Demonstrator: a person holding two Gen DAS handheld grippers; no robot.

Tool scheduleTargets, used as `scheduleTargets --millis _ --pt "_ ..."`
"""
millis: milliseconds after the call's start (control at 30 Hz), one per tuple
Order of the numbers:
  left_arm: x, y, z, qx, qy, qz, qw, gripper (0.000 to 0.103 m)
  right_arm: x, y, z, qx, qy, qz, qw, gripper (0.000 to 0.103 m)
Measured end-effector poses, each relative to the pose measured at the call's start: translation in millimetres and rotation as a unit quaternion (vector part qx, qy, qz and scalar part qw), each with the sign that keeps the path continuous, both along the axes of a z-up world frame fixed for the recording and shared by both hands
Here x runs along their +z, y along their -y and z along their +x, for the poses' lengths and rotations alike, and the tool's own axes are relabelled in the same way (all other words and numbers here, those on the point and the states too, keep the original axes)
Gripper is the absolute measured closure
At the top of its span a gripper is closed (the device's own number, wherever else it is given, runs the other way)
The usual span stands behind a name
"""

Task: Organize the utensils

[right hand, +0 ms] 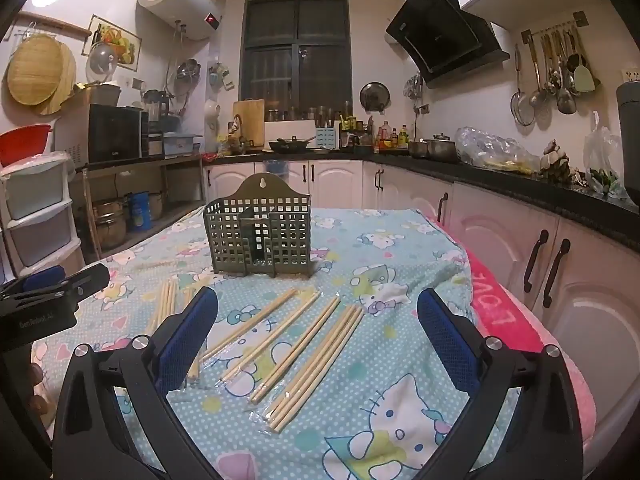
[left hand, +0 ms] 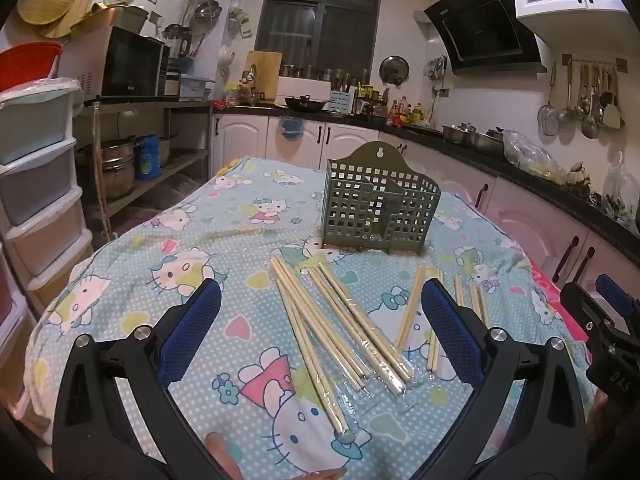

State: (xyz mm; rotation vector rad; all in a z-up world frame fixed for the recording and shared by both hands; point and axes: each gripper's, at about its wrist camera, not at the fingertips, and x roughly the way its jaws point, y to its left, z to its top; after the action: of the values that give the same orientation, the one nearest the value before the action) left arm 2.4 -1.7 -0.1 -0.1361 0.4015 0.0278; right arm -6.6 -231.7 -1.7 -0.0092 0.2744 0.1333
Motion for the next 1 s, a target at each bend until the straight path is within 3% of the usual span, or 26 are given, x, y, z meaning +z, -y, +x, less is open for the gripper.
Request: scheduleTargets --millis 1000 --pt "-4.5 4.4 -0.2 -0.001 0.001 0.000 1.0000 0.011 -4.5 -0.6 2.0 0.002 -0.004 0.001 1.000 0.006"
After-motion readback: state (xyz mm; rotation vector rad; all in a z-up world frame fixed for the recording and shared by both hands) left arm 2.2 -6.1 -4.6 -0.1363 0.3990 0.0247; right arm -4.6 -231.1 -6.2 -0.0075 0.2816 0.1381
